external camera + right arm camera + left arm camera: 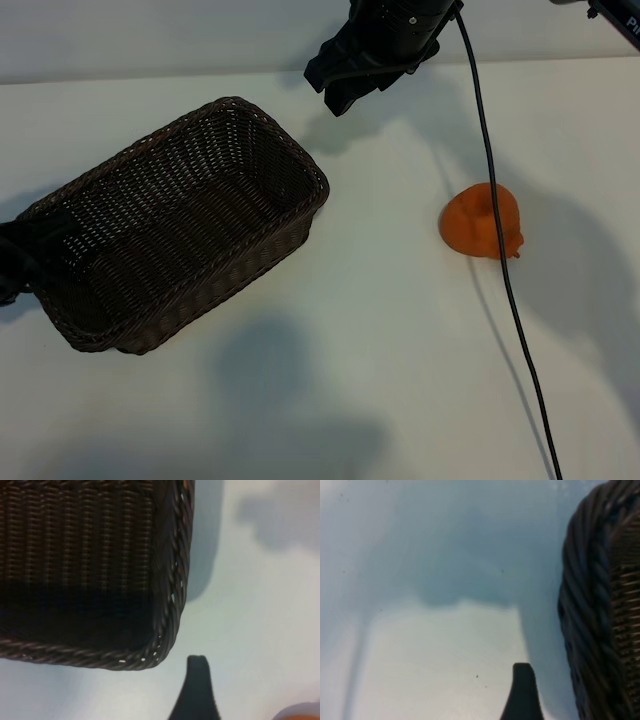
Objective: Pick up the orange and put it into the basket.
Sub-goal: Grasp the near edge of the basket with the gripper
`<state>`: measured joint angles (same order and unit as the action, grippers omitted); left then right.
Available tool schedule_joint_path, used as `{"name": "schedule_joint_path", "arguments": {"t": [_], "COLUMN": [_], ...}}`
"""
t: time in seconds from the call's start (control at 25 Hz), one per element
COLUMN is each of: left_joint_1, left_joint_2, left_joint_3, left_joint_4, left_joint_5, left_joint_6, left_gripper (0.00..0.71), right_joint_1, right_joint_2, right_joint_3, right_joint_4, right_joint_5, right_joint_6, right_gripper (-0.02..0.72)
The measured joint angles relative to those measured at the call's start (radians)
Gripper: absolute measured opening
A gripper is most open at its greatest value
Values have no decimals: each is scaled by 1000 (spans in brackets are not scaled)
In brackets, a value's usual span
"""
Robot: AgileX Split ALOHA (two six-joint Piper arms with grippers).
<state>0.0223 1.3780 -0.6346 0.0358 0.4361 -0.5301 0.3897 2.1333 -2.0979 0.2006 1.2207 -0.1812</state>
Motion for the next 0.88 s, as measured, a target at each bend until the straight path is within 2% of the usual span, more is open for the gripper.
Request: {"name": "schedule_joint_path", "arguments": {"t": [0.4, 0.64, 0.72, 0.76, 0.84, 0.88], "left_joint_1": [0, 0, 0, 0, 0, 0], "left_joint_2": [114, 176, 187, 192, 200, 201], "left_joint_3": [16, 19, 19, 19, 19, 21], "left_joint_4": [-36, -53, -64, -70, -81, -93], "left_joint_5": [-106, -127, -128, -132, -140, -152], "left_joint_6": [3, 3, 13, 21, 26, 27], "left_gripper": [588, 584, 547, 505, 386, 300], "right_joint_1": [0, 0, 0, 0, 0, 0], "right_joint_2": [0, 0, 1, 0, 4, 6], "right_joint_3": [0, 0, 0, 0, 0, 0], "right_joint_4": [0, 0, 0, 0, 0, 0], "right_joint_5": [0, 0, 0, 0, 0, 0], "right_joint_6": [-1, -1, -1, -1, -1, -1], "right_gripper": [559, 559, 559, 559, 559, 559]}}
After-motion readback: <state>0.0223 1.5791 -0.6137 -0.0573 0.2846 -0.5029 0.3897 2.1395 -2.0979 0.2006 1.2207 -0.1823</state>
